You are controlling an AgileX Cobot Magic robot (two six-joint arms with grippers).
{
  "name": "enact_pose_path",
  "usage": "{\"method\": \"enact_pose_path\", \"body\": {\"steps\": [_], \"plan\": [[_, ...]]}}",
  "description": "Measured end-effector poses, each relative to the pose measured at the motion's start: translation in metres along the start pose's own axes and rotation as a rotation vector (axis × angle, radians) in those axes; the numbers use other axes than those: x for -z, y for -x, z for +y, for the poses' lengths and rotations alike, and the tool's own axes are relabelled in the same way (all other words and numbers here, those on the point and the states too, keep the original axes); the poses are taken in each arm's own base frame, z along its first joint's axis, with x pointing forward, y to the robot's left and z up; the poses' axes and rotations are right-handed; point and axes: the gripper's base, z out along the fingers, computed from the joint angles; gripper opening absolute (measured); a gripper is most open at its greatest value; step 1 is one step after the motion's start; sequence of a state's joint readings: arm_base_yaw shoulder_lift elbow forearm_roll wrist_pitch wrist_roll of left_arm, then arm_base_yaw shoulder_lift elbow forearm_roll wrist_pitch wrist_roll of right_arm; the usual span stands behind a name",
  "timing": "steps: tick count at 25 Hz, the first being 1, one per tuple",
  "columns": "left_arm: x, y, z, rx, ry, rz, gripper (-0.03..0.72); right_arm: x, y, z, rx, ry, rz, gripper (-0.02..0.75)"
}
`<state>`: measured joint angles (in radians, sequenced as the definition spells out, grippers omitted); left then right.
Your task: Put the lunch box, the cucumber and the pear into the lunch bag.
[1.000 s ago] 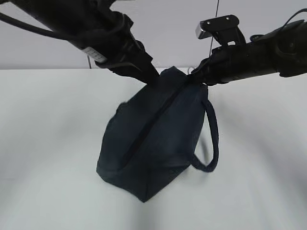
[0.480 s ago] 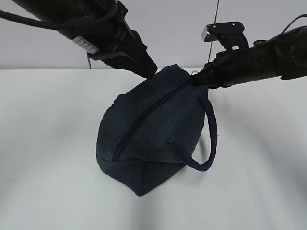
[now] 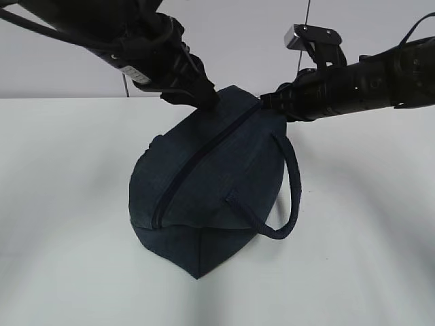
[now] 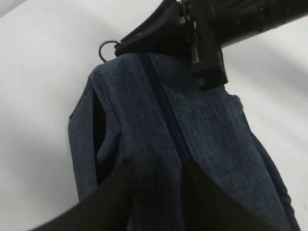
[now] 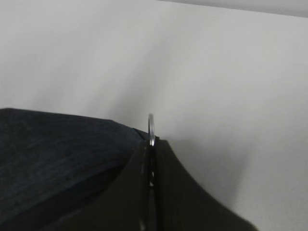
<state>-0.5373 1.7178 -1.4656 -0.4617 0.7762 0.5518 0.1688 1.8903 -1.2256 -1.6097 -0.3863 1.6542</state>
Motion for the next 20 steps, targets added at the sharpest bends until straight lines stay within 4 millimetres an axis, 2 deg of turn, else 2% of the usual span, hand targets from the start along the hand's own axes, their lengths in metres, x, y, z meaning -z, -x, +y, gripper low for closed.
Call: {"method": "enact_pose_path", "body": {"steps": [3,5,7,10,14,16,20], "plan": [[-0.011,-0.002,0.004,0.008,0.006,0.009,0.285,0.001,0.004,0.004,-0.021,0.05,-0.029,0.0],[-0.015,-0.001,0.006,0.011,0.019,-0.007,0.325,0.0,0.005,0.005,-0.029,0.069,-0.038,0.0],[-0.015,0.001,0.007,0.011,0.031,-0.027,0.331,0.001,0.006,0.007,-0.033,0.086,-0.044,0.0],[-0.015,0.002,0.009,0.012,0.041,-0.044,0.269,0.001,0.007,0.007,-0.035,0.096,-0.053,0.0],[-0.023,0.0,0.011,0.018,0.043,-0.034,0.101,0.001,0.008,0.008,-0.038,0.098,-0.065,0.0],[-0.031,-0.002,0.013,0.027,0.04,-0.022,0.041,0.0,0.008,0.007,-0.034,0.097,-0.068,0.0],[-0.037,-0.005,0.015,0.035,0.036,-0.008,0.016,0.0,0.008,0.007,-0.029,0.097,-0.072,0.0]]}}
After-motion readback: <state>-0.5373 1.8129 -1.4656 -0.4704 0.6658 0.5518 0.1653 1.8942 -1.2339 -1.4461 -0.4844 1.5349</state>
